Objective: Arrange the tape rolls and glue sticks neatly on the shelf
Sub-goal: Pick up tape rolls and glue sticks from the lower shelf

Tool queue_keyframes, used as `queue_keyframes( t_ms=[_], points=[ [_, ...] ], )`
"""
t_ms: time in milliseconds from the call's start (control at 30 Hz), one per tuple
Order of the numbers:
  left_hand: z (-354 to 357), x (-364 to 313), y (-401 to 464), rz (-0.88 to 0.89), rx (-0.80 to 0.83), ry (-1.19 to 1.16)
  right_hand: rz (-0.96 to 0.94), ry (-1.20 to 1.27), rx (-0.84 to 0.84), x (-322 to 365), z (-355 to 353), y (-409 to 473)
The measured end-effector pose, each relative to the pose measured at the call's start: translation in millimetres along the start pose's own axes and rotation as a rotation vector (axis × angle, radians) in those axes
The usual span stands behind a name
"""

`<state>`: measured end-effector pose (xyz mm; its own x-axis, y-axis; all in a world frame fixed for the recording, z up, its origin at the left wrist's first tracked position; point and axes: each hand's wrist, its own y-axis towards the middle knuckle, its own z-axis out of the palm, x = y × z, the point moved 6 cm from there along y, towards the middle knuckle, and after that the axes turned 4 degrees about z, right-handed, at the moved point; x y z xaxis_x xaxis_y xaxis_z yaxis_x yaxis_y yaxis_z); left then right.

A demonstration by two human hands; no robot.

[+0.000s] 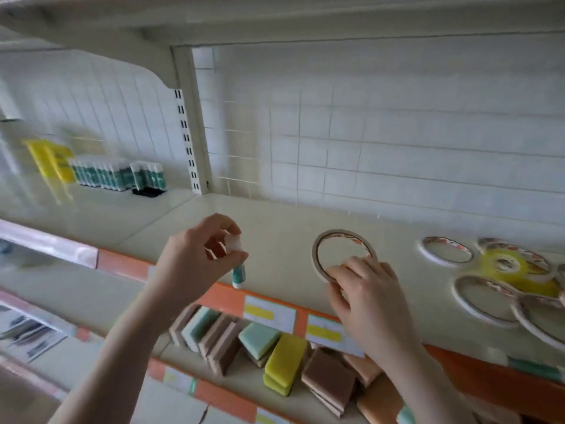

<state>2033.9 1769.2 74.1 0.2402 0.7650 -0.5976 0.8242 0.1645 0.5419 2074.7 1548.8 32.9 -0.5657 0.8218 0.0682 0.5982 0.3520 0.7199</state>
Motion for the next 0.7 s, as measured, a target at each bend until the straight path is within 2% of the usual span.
queue_keyframes(
  t_ms=[300, 467, 700],
  points=[
    [-122, 134, 34, -0.027, -0.048, 0.105, 0.014, 0.105, -0.002, 142, 80, 84],
    [-159, 200, 63, -0.048, -0.078, 0.126, -0.019, 0.118, -0.018, 200, 129, 128],
    [-194, 280, 130, 0.004, -0.058, 0.146, 0.037, 0.111, 0.000, 253, 197, 188]
  ],
)
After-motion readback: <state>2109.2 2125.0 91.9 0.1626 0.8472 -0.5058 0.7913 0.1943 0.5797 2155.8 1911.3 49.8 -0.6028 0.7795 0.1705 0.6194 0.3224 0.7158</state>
